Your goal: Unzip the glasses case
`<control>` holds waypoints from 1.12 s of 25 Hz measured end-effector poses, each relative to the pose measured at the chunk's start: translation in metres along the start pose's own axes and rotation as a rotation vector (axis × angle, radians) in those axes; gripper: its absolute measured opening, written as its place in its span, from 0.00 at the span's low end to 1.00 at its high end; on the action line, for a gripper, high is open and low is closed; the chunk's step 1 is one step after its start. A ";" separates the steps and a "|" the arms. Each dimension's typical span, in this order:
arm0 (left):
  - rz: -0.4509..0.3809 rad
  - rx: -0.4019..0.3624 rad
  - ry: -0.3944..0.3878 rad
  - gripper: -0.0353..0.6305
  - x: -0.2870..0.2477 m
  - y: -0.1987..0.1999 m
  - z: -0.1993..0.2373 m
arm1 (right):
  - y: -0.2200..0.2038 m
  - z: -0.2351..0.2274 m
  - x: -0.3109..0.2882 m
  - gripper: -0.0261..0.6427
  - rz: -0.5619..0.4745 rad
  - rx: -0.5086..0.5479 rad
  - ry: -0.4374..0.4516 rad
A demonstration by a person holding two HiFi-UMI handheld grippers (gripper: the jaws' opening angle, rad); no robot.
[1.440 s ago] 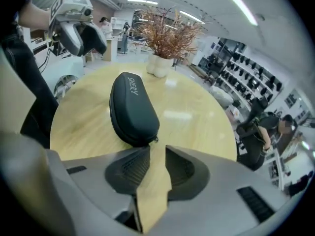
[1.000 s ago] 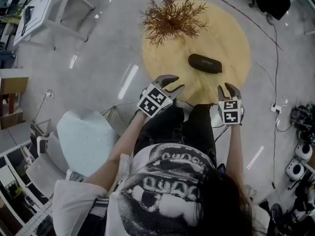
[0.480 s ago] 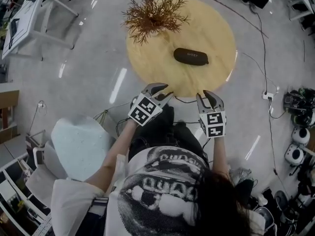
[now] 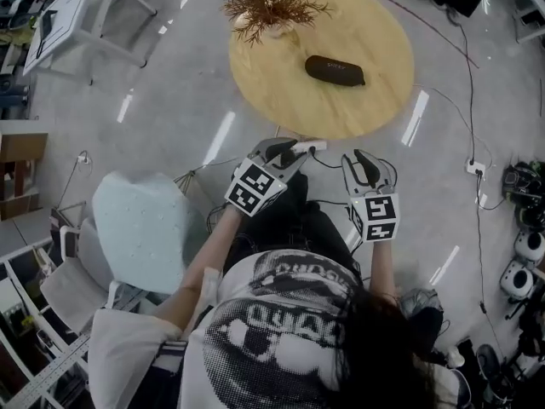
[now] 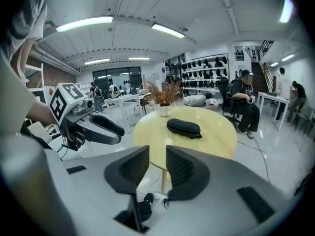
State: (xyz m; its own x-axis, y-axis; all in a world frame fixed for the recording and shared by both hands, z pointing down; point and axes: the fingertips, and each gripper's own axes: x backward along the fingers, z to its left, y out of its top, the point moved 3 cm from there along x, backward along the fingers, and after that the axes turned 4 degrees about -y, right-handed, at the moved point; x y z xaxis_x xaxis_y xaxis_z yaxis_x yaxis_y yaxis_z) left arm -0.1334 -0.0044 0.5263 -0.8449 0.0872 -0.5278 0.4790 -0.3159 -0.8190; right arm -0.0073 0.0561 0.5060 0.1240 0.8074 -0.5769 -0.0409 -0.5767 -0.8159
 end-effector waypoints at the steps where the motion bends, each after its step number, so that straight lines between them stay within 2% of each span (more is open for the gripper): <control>1: -0.018 0.010 -0.002 0.25 0.004 0.002 -0.012 | -0.003 0.002 0.008 0.20 -0.011 -0.004 0.005; 5: -0.089 0.029 0.002 0.19 0.021 0.009 -0.054 | -0.013 0.009 0.039 0.19 -0.050 0.002 0.011; 9: -0.148 0.040 0.017 0.15 0.044 0.011 -0.078 | -0.013 0.023 0.061 0.17 -0.097 0.000 0.009; 13: -0.238 0.056 -0.047 0.15 0.061 0.015 -0.105 | -0.018 0.037 0.082 0.15 -0.126 0.005 0.008; 15: -0.270 0.056 -0.074 0.14 0.065 0.016 -0.118 | -0.021 0.042 0.092 0.07 -0.141 0.006 0.005; 17: -0.260 0.045 -0.083 0.12 0.065 0.013 -0.129 | -0.026 0.046 0.102 0.03 -0.155 0.004 0.004; 22: -0.246 0.042 -0.124 0.08 0.064 0.010 -0.149 | -0.034 0.052 0.117 0.03 -0.165 0.015 0.007; 28: -0.190 -0.074 -0.056 0.07 0.068 0.005 -0.158 | -0.036 0.057 0.129 0.03 -0.190 0.014 0.013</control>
State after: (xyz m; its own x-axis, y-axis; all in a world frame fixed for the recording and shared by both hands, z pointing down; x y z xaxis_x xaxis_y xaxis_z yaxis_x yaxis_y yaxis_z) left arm -0.1508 0.1490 0.4504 -0.9326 0.0857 -0.3507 0.3242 -0.2283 -0.9180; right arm -0.0467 0.1875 0.4587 0.1436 0.8999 -0.4119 -0.0290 -0.4122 -0.9106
